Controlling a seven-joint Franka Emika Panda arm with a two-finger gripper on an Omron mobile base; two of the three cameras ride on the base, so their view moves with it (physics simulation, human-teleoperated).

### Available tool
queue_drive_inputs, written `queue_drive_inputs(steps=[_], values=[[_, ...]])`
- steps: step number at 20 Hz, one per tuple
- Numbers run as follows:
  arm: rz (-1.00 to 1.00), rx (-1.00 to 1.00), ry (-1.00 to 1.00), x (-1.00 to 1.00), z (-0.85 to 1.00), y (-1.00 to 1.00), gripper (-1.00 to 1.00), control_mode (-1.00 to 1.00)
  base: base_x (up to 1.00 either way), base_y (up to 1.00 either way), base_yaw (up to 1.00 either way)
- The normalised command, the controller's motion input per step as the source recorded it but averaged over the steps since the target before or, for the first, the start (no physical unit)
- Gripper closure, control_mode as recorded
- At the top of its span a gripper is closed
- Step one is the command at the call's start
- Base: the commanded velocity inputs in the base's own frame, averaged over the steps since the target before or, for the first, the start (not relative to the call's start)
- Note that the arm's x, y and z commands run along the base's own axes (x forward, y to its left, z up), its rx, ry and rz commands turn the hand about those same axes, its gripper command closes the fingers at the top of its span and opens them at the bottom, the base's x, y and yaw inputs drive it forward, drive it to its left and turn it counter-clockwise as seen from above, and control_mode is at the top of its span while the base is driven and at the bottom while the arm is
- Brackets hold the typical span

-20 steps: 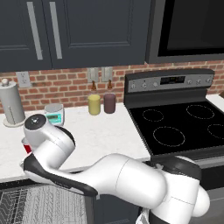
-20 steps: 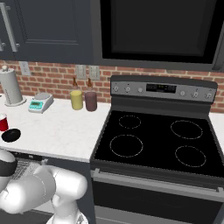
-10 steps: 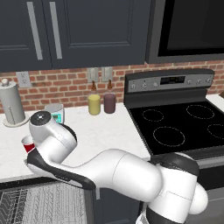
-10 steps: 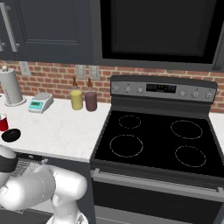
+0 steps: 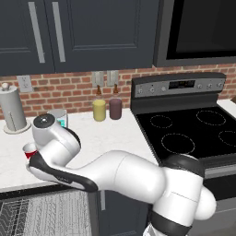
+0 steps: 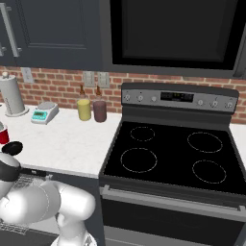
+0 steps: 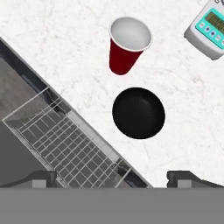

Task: Pick up the cup and bowl from the counter, place them in the dishwasher, and close the dishwasher door.

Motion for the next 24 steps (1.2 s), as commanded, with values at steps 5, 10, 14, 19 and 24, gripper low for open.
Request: queue_drive_inputs(steps=[5,10,14,19,24], values=[[0.07,0.00,0.00,0.13,0.00,0.27,-1.00,-1.00,0.00,0.00,0.00],[0.05,0.00,0.00,0.12,0.00,0.05,-1.00,-1.00,0.00,0.00,0.00],[0.05,0.00,0.00,0.17,-0.01,0.00,-1.00,-1.00,0.00,0.00,0.00],[0.04,0.00,0.00,0.15,-0.04,0.05,-1.00,-1.00,0.00,0.00,0.00],[0.03,0.00,0.00,0.11,-0.09,0.03,-1.00,-1.00,0.00,0.00,0.00]])
